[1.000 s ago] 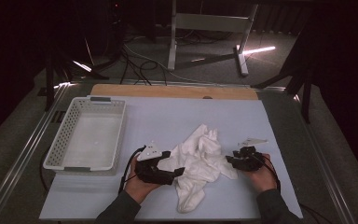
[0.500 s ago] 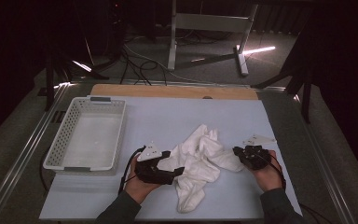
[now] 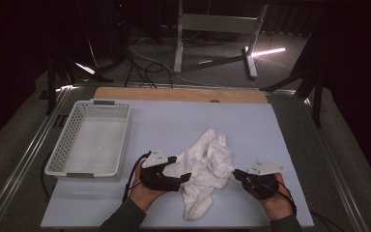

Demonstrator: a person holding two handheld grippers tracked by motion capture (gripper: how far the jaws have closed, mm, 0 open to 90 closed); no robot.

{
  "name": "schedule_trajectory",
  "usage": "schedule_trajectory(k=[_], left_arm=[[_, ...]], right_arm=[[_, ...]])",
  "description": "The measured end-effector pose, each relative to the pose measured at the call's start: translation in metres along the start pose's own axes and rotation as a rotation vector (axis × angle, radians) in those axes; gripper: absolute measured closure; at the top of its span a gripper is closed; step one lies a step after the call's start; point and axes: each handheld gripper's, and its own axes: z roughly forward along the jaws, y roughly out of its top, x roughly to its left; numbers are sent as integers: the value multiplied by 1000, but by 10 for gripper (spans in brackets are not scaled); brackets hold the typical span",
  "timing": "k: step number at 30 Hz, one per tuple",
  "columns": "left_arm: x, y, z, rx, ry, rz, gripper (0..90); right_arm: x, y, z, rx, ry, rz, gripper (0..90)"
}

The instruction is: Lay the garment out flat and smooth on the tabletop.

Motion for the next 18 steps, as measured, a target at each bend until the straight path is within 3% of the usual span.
schedule_trajectory(k=[6,10,13,18], left_arm=[[-1,0,0,-1,0,3,199],[-1,0,0,0,1,4,199],[-1,0,0,1,3,6,199],[-1,0,0,-7,7,2,196]], right_arm=[[11,-11,-5,10,41,5,811],[12,-14,-11,-15,74,16,586],[7,-16,-15,-44,48,62,480],[-2,-22,-16,-45,-6,134,431]])
